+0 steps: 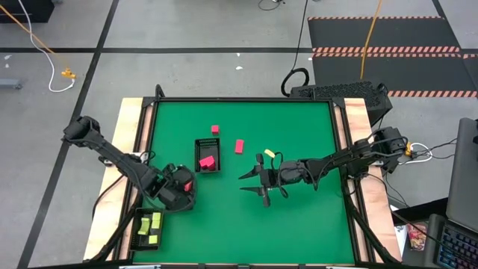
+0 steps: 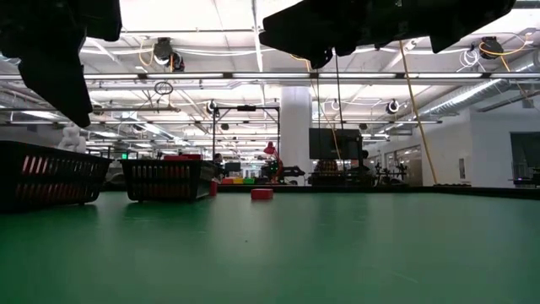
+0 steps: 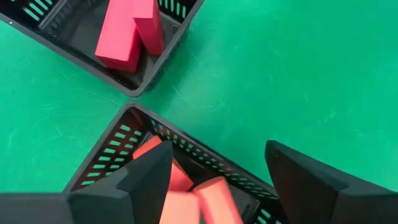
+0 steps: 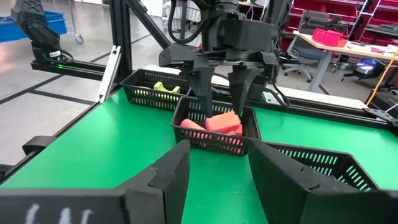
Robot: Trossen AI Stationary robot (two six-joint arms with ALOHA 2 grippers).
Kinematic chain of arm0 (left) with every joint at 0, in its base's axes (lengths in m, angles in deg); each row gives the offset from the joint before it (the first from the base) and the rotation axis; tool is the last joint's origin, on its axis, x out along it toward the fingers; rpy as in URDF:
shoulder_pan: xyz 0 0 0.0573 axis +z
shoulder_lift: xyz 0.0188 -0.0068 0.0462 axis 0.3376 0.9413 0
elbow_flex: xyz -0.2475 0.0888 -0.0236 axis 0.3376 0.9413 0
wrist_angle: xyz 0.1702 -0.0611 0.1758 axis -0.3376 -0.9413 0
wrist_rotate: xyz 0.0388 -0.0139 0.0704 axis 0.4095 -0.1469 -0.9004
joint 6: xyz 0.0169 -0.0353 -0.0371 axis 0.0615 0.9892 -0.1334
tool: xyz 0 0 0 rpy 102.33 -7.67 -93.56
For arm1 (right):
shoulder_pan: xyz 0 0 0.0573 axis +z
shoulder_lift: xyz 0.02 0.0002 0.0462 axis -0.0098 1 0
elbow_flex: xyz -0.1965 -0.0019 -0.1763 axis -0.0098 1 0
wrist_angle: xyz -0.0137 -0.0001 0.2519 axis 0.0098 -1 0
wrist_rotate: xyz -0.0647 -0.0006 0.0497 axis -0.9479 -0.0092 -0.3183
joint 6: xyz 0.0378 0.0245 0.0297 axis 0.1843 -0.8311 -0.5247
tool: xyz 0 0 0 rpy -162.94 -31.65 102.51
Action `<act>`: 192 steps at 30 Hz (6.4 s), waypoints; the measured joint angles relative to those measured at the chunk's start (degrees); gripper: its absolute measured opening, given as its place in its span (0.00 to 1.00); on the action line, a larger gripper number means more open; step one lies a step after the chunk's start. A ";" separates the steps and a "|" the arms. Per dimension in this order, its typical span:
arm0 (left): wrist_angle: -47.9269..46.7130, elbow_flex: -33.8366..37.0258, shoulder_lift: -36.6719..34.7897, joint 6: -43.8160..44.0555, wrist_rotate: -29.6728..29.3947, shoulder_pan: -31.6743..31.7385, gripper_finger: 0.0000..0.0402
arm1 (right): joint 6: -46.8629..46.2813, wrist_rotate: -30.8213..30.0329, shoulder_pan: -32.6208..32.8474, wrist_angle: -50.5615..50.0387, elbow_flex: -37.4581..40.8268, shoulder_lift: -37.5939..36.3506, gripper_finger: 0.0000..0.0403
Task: Sort & place blocks by color
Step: Put the red block into the top black bin
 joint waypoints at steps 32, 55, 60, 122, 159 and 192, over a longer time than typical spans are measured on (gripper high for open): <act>39.15 -0.09 -0.04 -43.35 -18.78 7.02 0.59 | -0.01 0.41 -1.24 -0.90 0.07 0.01 0.40; 40.83 -0.07 -0.02 -42.87 -17.27 7.64 0.59 | -3.45 0.09 -1.09 -1.27 0.06 0.01 0.40; 40.83 -0.07 -0.02 -42.49 -17.27 7.64 0.59 | -3.48 0.08 -1.09 -1.27 0.04 0.01 0.40; 24.44 0.00 -11.43 -38.20 -25.33 15.09 0.59 | -14.68 -10.70 -16.96 -43.65 -27.02 22.74 0.75; 22.49 -0.02 -11.26 -36.22 -25.09 14.17 0.59 | -2.68 -11.78 -18.59 -64.65 -18.67 11.86 0.75; 23.17 -0.01 -11.27 -37.08 -25.09 14.10 0.59 | -30.31 -14.56 -16.44 -55.54 -8.22 12.12 0.48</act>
